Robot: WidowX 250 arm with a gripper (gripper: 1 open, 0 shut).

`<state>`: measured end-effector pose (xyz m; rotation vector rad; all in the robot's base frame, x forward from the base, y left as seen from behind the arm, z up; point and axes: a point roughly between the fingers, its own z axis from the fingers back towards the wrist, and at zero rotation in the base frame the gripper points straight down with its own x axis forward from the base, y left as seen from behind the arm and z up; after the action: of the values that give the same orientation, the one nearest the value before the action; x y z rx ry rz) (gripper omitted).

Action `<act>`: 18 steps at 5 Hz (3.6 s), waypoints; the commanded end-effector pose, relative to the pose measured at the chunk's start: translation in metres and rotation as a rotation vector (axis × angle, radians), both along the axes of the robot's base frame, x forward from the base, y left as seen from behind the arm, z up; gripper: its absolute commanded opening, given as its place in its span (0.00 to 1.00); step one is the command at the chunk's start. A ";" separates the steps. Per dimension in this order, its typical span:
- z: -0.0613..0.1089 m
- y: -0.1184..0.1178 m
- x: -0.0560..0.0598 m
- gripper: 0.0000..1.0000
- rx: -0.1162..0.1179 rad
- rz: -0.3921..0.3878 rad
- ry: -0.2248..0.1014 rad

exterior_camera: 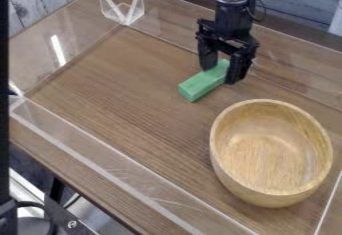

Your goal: Put the green block in the brown bowl

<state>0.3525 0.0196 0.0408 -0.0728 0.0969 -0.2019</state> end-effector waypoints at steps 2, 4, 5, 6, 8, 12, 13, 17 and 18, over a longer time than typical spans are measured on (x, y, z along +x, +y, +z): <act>0.009 0.007 0.007 1.00 0.005 0.036 -0.028; 0.023 0.005 0.002 0.00 -0.004 0.046 -0.010; 0.046 0.004 -0.001 0.00 -0.010 0.041 -0.066; 0.078 -0.004 -0.006 0.00 -0.021 0.018 -0.141; 0.095 -0.018 0.019 0.00 -0.013 0.003 -0.095; 0.052 -0.020 0.017 1.00 -0.030 -0.034 -0.056; 0.038 -0.017 0.023 1.00 -0.006 -0.038 -0.032; 0.001 -0.020 0.020 0.00 -0.046 0.064 -0.029; 0.015 -0.022 0.016 0.00 -0.053 0.057 -0.061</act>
<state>0.3578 0.0010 0.0253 -0.1311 0.1214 -0.1349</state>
